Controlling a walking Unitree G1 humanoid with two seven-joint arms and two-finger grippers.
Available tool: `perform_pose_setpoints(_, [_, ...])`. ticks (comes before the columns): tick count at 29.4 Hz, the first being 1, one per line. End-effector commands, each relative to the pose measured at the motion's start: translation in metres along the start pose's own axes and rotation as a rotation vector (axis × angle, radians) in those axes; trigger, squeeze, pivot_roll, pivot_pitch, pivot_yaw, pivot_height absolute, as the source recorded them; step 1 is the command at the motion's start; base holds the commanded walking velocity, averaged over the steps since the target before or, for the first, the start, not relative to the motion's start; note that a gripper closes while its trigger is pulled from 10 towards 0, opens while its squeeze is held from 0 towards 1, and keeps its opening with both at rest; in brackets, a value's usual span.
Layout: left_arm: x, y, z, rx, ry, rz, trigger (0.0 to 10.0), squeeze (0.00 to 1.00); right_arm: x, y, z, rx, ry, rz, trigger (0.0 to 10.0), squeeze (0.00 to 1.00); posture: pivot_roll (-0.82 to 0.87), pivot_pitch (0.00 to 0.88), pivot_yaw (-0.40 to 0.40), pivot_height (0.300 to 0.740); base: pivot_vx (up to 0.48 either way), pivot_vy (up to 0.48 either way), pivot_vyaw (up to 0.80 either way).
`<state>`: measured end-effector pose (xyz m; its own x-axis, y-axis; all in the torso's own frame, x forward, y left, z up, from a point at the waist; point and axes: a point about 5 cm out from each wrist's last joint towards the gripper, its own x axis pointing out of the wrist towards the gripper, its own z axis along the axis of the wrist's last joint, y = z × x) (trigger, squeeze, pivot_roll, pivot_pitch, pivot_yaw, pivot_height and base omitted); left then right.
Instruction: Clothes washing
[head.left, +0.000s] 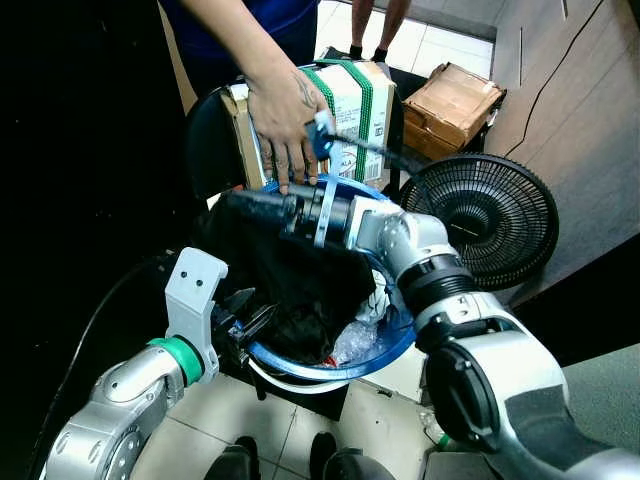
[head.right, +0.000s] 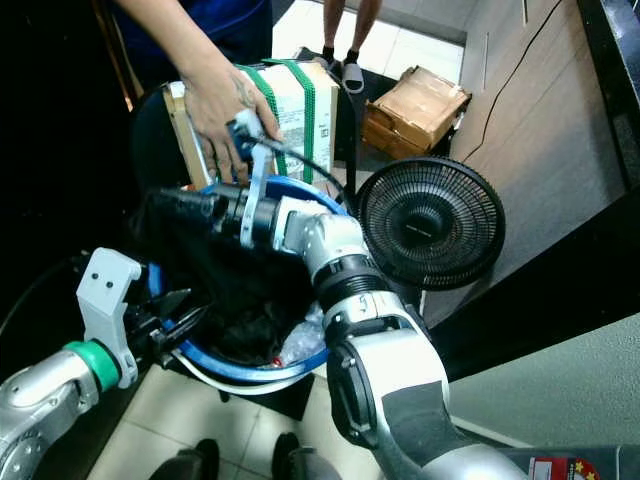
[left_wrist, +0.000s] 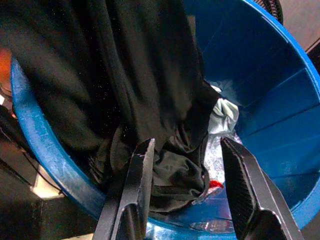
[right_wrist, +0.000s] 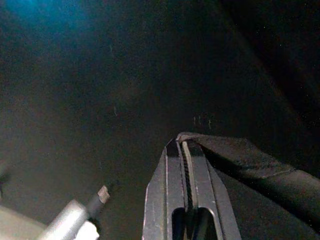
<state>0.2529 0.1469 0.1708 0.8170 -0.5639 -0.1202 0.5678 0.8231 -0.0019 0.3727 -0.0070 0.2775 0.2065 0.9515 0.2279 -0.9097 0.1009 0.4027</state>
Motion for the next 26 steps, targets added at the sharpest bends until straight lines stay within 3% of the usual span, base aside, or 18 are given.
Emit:
perform_pose_setpoints(1, [0.001,-0.004,-0.006,-0.022,0.014,-0.031,10.0,0.0,0.003,0.006,0.012,0.001,-0.049,0.025,0.0,0.0,0.13,0.188,-0.036,0.74,0.0,0.0,0.0])
perform_pose_setpoints(7, [0.002,-0.005,-0.006,-0.021,0.011,-0.037,10.0,0.0,0.001,0.006,0.016,-0.015,-0.071,0.01,0.0,0.0,0.13,0.187,-0.036,0.74,0.0,0.0,0.0])
perform_pose_setpoints(9, [0.002,-0.005,-0.006,-0.02,0.01,-0.038,10.0,0.0,0.001,0.004,0.022,-0.023,-0.125,-0.024,0.0,0.0,0.13,0.186,-0.036,0.74,0.0,0.0,0.0])
perform_pose_setpoints(10, [0.002,-0.004,-0.005,-0.019,0.005,-0.035,10.0,0.0,0.001,0.005,0.038,-0.045,-0.22,-0.062,0.0,0.0,0.13,0.181,-0.036,0.74,0.0,0.0,0.0])
perform_pose_setpoints(13, [0.002,-0.003,-0.005,-0.019,0.001,-0.033,10.0,0.0,0.0,0.007,0.049,-0.057,-0.288,-0.087,0.0,0.0,0.13,0.181,-0.036,0.74,0.0,0.0,0.0])
perform_pose_setpoints(15, [0.004,0.0,-0.001,-0.029,-0.025,-0.008,10.0,0.0,-0.007,0.012,0.085,-0.173,-0.456,-0.193,0.0,0.0,0.12,0.166,-0.04,0.74,0.0,0.0,0.0])
perform_pose_setpoints(17, [0.004,0.0,-0.001,-0.029,-0.025,-0.008,10.0,0.0,-0.007,0.012,0.085,-0.173,-0.456,-0.193,0.0,0.0,0.12,0.166,-0.04,0.74,0.0,0.0,0.0])
perform_pose_setpoints(19, [0.007,0.007,0.004,-0.033,-0.074,0.044,10.0,0.0,-0.027,0.021,0.127,-0.399,-0.599,-0.358,0.0,0.0,0.12,0.137,-0.048,0.74,0.0,0.0,0.0])
perform_pose_setpoints(20, [0.007,0.007,0.004,-0.033,-0.074,0.044,10.0,0.0,-0.027,0.021,0.127,-0.399,-0.599,-0.358,0.0,0.0,0.12,0.137,-0.048,0.74,0.0,0.0,0.0])
perform_pose_setpoints(22, [0.01,0.015,0.01,-0.03,-0.123,0.105,10.0,0.0,-0.047,0.025,0.148,-0.544,-0.67,-0.482,0.0,0.0,0.12,0.124,-0.051,0.74,0.0,0.0,0.0])
perform_pose_setpoints(23, [0.011,0.016,0.011,-0.03,-0.132,0.118,10.0,0.0,-0.051,0.025,0.15,-0.565,-0.679,-0.504,0.0,0.0,0.12,0.112,-0.054,0.74,0.0,0.0,0.0])
perform_pose_setpoints(25, [0.011,0.03,0.02,-0.04,-0.2,0.222,10.0,0.0,-0.082,0.023,0.165,-0.584,-0.767,-0.616,0.0,0.0,0.12,0.088,-0.055,0.74,0.0,0.0,0.0])
perform_pose_setpoints(26, [0.011,0.03,0.02,-0.04,-0.2,0.222,10.0,0.0,-0.082,0.023,0.165,-0.584,-0.767,-0.616,0.0,0.0,0.12,0.088,-0.055,0.74,0.0,0.0,0.0])
